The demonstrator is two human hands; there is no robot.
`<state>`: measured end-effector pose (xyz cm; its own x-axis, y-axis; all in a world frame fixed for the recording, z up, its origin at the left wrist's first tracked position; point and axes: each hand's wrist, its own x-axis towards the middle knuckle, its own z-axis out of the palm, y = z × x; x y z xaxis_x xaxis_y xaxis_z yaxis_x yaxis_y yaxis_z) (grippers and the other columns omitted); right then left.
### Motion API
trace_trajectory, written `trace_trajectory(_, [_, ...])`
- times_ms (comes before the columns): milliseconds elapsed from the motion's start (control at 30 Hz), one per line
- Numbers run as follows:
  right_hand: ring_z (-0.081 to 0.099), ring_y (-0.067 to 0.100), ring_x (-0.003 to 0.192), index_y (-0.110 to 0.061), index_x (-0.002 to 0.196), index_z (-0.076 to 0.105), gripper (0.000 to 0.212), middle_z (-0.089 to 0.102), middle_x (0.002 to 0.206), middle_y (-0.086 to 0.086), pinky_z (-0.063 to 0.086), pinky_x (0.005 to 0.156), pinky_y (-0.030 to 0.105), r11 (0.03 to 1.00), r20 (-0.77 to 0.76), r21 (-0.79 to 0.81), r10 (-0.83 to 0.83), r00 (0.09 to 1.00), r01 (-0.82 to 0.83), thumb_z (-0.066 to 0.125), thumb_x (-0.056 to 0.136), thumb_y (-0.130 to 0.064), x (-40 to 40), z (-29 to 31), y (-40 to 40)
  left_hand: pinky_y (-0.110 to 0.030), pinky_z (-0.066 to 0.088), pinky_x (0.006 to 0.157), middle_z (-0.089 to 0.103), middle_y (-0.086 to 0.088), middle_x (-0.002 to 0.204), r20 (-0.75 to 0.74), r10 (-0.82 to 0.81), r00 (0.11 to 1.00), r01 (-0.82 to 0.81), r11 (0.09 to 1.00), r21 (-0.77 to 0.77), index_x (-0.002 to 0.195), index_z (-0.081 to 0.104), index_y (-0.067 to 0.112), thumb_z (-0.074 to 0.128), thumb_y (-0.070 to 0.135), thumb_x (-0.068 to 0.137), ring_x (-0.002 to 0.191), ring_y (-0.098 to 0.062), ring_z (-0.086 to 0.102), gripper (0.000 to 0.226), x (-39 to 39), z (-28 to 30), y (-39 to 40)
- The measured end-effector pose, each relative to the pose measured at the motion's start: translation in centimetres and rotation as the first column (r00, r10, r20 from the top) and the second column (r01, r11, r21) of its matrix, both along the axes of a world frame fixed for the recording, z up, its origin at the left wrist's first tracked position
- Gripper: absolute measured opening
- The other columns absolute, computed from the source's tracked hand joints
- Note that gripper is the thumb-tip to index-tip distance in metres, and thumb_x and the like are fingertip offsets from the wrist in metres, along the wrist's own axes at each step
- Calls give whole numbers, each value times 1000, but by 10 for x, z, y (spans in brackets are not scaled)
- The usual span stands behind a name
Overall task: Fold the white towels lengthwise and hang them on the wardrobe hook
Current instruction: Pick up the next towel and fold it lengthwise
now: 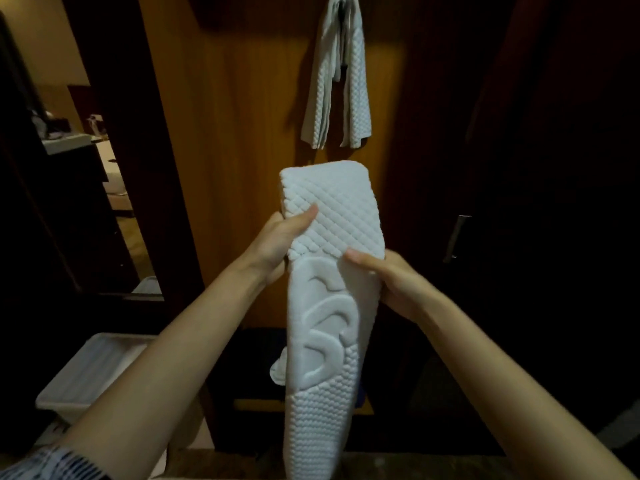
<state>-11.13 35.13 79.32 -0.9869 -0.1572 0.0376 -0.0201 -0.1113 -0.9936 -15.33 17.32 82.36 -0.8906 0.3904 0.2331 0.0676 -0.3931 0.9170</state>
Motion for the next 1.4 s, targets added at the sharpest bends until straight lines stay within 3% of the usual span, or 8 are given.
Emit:
trace_trajectory(233, [68, 17, 99, -16, 120, 62, 56, 70, 111, 1, 56, 77, 26, 992, -95, 24, -123, 988, 126, 69, 70, -41, 4, -14, -4, -34, 55, 85, 69, -2, 107, 61, 9, 998, 0, 989, -146, 104, 60, 22, 50, 30, 96, 99, -18, 67, 16, -17, 29, -1])
trace_trajectory(467, [70, 19, 95, -19, 110, 64, 25, 72, 107, 4, 56, 69, 24, 974, -108, -155, -182, 977, 164, 61, 88, -30, -9, 2, -3, -49, 41, 103, 62, -15, 125, 156, -44, 987, 74, 979, -192, 131, 52, 13, 74, 64, 54, 116, -31, 58, 95, -8, 18, -13])
trace_trajectory(633, [70, 22, 94, -14, 114, 62, 32, 73, 104, 6, 57, 67, 28, 961, 19, -219, -171, 985, 171, 57, 91, -36, -20, 13, -3, -36, 55, 81, 68, -8, 116, 87, -272, 958, 276, 961, -25, 112, 70, 23, 66, 62, 67, 109, -23, 63, 59, 6, -6, -8])
trace_trajectory(833, [72, 21, 85, -14, 109, 66, 37, 75, 96, 5, 56, 66, 29, 986, 191, -21, -157, 969, 164, 61, 87, -43, -25, 20, 6, -44, 44, 101, 64, -3, 123, 97, -221, 970, 238, 943, -232, 118, 61, 31, 74, 76, 39, 118, -22, 57, 92, 12, -20, -1])
trace_trajectory(967, [67, 18, 92, -14, 115, 62, 44, 69, 110, 5, 52, 74, 29, 896, 42, 373, -275, 961, 240, 55, 89, -49, -30, 27, 11, -26, 49, 83, 69, 14, 107, 123, -180, 976, 218, 833, -509, 107, 58, 44, 60, 89, 36, 103, -6, 62, 84, 18, -19, 8])
trace_trajectory(1067, [54, 24, 118, -14, 136, 41, 59, 51, 135, 6, 43, 91, 30, 740, -108, 560, -380, 919, 372, 45, 92, -53, -31, 17, 13, -25, 48, 80, 57, 7, 126, 140, -38, 989, 109, 833, -543, 134, 42, 31, 59, 88, 44, 112, -12, 55, 108, 22, -19, 22])
trace_trajectory(1300, [43, 7, 121, -30, 138, 35, 67, 41, 133, -7, 36, 95, 25, 772, -437, 358, -359, 825, 526, 54, 79, -57, 36, -52, -4, -42, 44, 101, 64, -6, 121, -46, 99, 994, -108, 820, -561, 121, 59, 12, 51, 63, 83, 112, -19, 59, 64, 20, 0, 34])
trace_trajectory(1400, [41, 4, 124, -33, 140, 28, 72, 40, 137, -11, 38, 96, 24, 762, -508, 423, -249, 824, 491, 62, 77, -29, 47, -76, -19, -43, 49, 92, 69, -16, 104, -104, 113, 988, -153, 785, -600, 107, 63, 2, 44, 58, 90, 98, -27, 65, 62, 22, 17, 40])
